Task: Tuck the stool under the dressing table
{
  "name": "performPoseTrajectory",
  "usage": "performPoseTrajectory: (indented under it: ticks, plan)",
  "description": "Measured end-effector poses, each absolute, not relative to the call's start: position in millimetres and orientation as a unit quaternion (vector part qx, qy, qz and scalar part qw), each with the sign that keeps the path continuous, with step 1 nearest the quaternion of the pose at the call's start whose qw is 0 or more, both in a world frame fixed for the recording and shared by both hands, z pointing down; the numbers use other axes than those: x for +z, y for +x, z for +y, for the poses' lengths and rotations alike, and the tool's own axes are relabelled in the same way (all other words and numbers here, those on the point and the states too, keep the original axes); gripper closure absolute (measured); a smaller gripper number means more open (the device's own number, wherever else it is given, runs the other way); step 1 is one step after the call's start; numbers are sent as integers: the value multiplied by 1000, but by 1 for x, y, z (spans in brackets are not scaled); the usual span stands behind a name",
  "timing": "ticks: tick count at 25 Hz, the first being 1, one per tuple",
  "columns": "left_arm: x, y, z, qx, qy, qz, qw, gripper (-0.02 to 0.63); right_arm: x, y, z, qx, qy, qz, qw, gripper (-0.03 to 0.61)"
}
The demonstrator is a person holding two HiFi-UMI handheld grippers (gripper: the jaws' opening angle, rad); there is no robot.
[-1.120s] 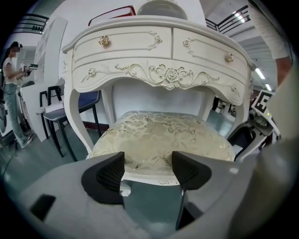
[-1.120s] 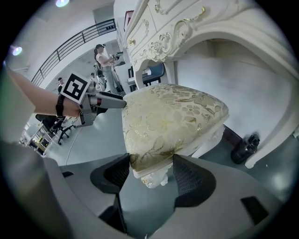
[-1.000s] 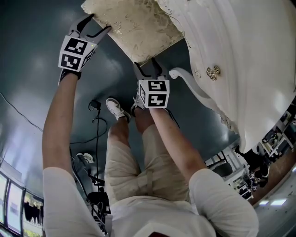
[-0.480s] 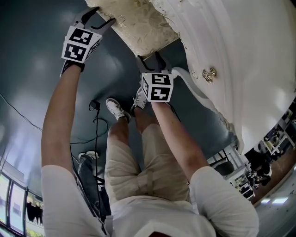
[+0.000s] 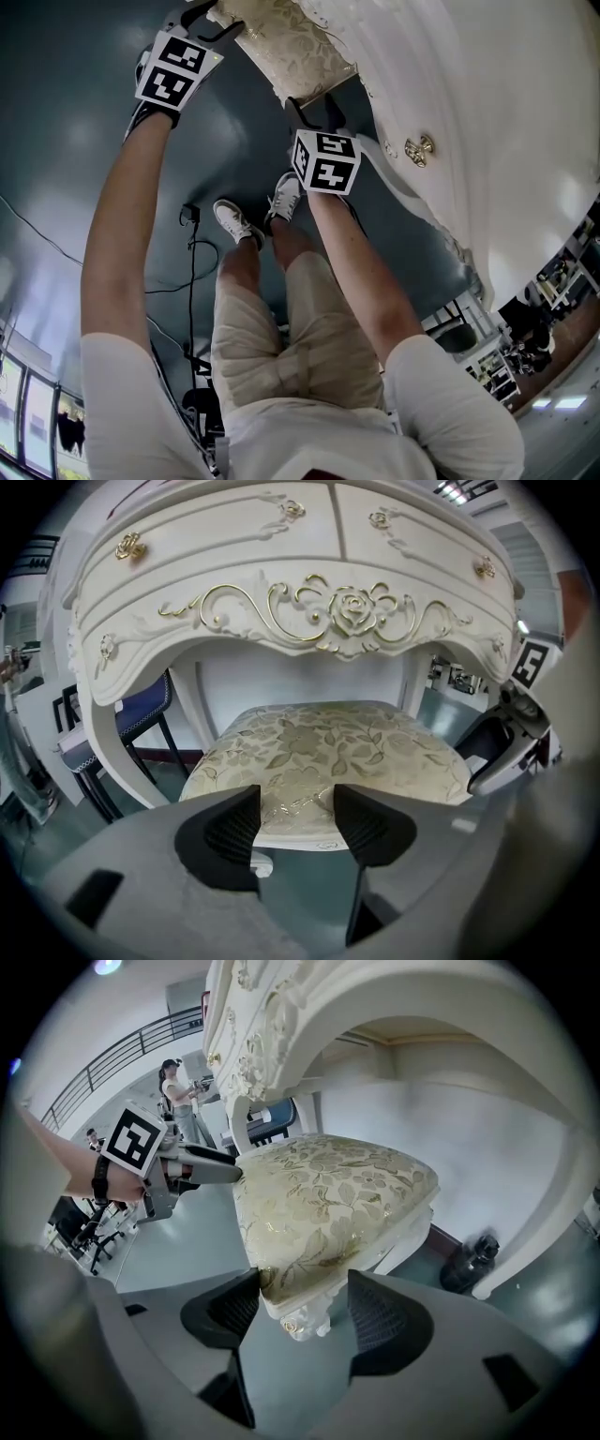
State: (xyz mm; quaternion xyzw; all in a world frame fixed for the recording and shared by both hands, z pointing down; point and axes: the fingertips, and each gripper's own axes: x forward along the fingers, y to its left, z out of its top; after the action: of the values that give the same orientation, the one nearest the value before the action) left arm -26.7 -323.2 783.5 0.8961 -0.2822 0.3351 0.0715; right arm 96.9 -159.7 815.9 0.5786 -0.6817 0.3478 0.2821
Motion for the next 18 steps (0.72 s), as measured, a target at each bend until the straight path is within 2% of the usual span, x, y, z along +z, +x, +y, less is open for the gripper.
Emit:
performPoseTrajectory:
  ticks: [13, 18]
  plan:
    - [786, -14, -334, 341, 895, -280, 68, 333, 817, 114, -168, 342, 595, -674, 273, 285]
    - [785, -5, -343, 339, 894, -286, 70, 337, 815, 120, -177, 334, 602, -673, 271, 305]
